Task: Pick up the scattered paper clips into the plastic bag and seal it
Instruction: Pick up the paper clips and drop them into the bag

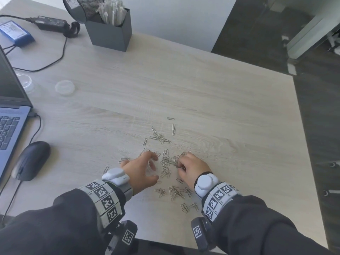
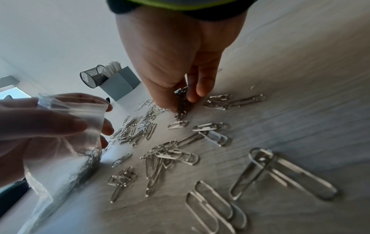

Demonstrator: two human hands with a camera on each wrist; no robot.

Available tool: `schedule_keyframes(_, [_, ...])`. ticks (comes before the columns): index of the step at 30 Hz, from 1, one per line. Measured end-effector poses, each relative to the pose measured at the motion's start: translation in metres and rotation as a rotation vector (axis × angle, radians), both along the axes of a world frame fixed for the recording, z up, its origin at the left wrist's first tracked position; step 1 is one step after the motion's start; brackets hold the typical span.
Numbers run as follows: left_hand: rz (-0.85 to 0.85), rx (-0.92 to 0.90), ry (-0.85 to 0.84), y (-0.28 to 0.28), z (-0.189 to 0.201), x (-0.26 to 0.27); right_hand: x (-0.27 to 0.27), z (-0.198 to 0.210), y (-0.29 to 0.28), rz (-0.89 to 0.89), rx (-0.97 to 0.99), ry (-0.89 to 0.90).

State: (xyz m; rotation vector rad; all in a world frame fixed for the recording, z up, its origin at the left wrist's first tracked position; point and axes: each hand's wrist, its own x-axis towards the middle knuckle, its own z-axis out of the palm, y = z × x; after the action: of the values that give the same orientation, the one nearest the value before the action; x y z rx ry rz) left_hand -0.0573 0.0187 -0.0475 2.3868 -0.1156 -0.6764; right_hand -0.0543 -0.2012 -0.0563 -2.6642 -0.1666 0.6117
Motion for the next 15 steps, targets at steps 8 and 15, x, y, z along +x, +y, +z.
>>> schedule_keyframes(8, [-0.028,0.025,0.014,-0.004,0.001,0.004,-0.004,0.009,-0.018,-0.183,0.18,0.048])
schedule_keyframes(15, [-0.089,0.004,0.054,-0.008,0.001,0.004,-0.001,0.033,0.017,-0.418,0.559,0.161])
